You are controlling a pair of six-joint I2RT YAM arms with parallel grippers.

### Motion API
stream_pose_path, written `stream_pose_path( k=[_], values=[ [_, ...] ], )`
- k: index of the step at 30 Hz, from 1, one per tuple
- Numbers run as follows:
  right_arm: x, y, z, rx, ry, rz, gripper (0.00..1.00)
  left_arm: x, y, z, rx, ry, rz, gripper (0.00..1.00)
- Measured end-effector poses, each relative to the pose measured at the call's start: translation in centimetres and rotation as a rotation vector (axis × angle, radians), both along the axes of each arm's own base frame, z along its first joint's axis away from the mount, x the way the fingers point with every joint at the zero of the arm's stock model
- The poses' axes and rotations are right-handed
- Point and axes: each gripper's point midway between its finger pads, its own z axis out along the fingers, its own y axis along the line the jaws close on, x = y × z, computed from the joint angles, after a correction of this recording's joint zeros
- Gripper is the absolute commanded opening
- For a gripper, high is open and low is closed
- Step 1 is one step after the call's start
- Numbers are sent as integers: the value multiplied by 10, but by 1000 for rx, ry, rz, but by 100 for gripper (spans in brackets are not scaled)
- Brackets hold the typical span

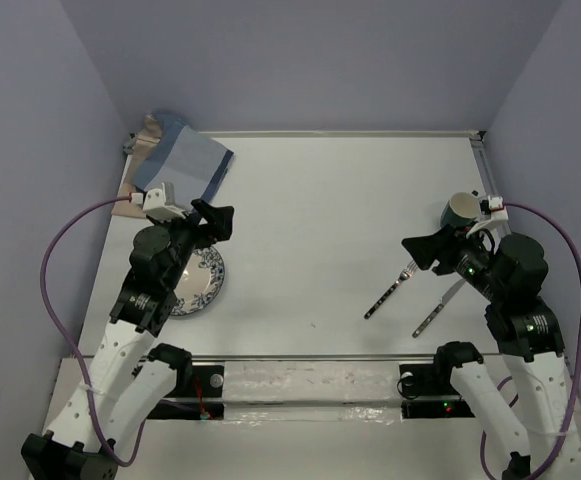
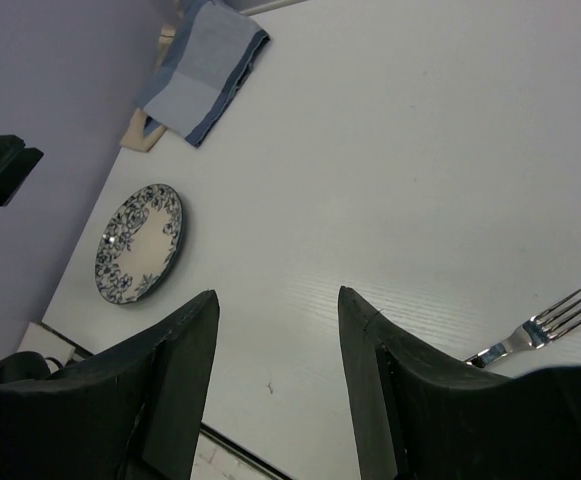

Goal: Set the dinner table for one person

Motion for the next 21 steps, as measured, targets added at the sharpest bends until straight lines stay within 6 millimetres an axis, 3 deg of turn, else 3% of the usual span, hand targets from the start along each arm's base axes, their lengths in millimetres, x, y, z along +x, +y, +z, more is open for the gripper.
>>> stream_pose_path(
  k=[9,12,14,21],
  values=[
    [-1,-2,-2,-1,-9,-9,57,31,10,-12,-29,96,108,99],
    [3,-1,-15,-7,30,-10,57,48,28,-26,-63,140,214,95],
    [7,-1,-23,-10,57,-10,57,59,40,-38,-84,172,289,82],
    [20,2,-37,-19,120,-8,57,89,68,-88,-87,279,478,79]
  ],
)
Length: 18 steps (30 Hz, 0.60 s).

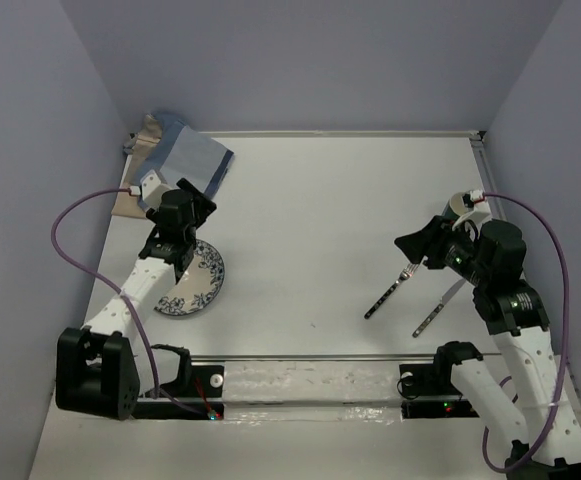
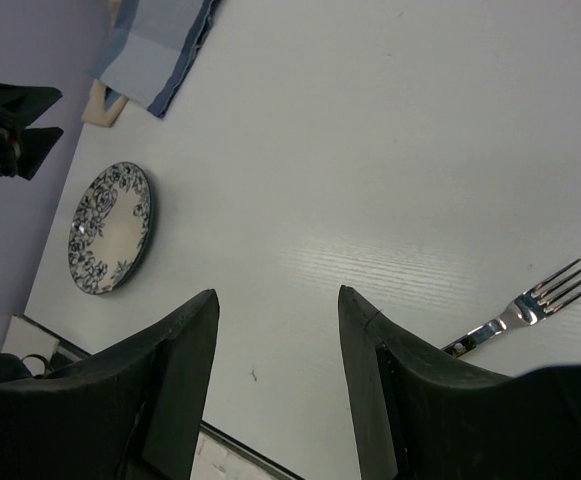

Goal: Set the dinner table for one person

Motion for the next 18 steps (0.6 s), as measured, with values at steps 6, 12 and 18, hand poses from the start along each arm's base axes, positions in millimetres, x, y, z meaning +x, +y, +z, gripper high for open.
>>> stream_pose_path(
  k=[6,12,18],
  values=[
    [5,2,-2,6,-3,6,57,10,31,-40,17,97,122,76],
    [8,3,-1,7,-6,7,58,16,52,-50,32,110,202,74],
    [14,3,-2,7,-11,6,58,33,66,-73,50,182,245,73]
  ],
)
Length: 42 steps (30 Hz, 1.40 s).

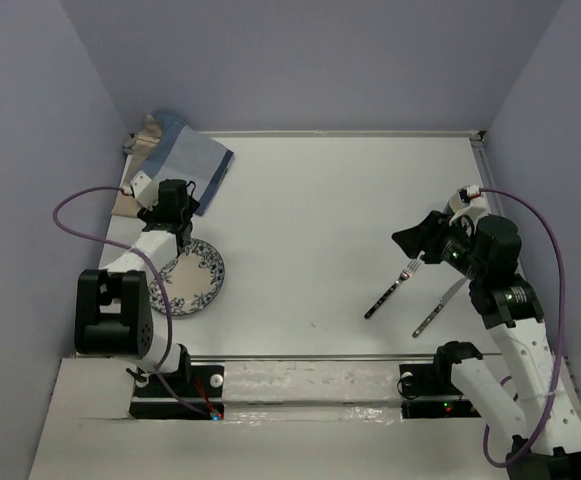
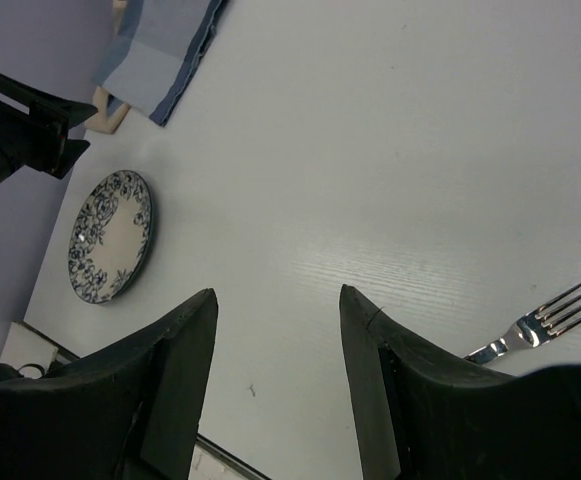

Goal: Set the dinner table for one person

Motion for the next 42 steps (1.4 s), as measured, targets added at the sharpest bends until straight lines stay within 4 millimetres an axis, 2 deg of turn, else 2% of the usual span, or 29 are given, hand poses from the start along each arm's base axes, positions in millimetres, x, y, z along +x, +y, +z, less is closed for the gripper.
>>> stream_pose_path(
  k=[5,9,18,25,34,42],
  values=[
    [4,0,-10,-7,20,-5,58,18,1,-11,9,38,2,72],
    [6,2,-18,-15,43,-2,58,19,1,-24,14,73,-4,72],
    [6,5,-20,-20,51,5,59,22,1,-52,10,142,-14,68],
    [7,4,-21,-23,54,-1,59,32,2,-57,4,152,-17,65],
    [8,4,-22,-23,56,-1,59,35,1,-69,-7,167,-27,54],
    [7,4,-22,-23,54,-1,59,38,-3,-76,-21,171,-39,53]
  ],
)
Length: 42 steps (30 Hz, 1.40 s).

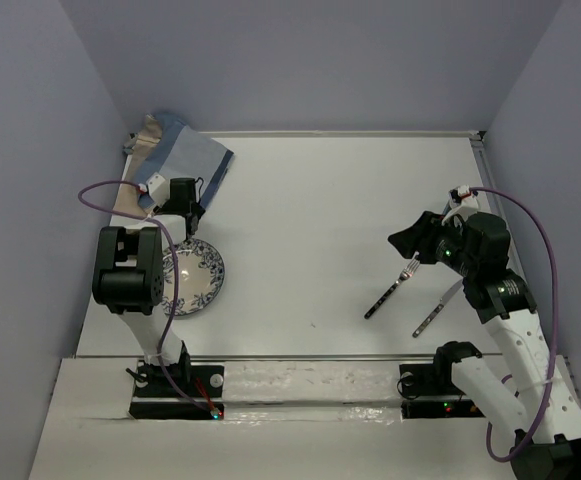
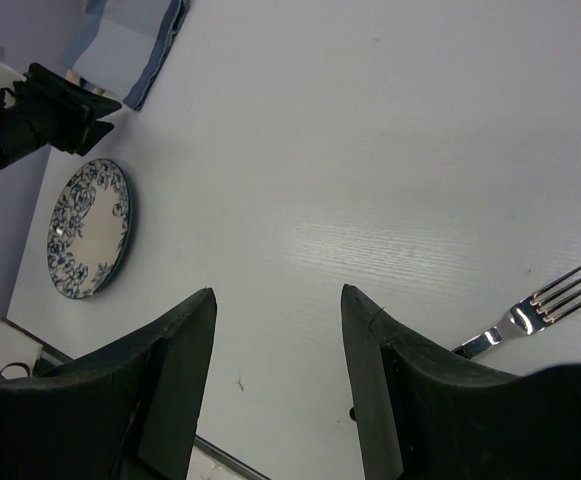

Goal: Set the dinner table for one person

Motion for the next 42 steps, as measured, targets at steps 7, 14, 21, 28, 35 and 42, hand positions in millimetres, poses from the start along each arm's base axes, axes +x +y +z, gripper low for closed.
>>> stream_pose_path(
  k=[7,14,21,28,35,42],
  values=[
    [0,0,0,0,0,0,59,1,1,-1,-4,-1,5,55],
    [0,2,-1,-1,4,7,59,25,1,0,-17,-17,5,51],
    [4,3,0,1,-4,7,59,38,-4,-1,-38,-24,-18,9],
    [6,4,-5,1,1,11,59,42,-17,0,-70,-28,-68,0],
    [13,10,-12,0,23,19,59,52,-121,19,-123,-114,-313,0],
    [32,16,-36,-43,86,-10,60,6,-341,77,-236,-263,-792,9]
  ],
)
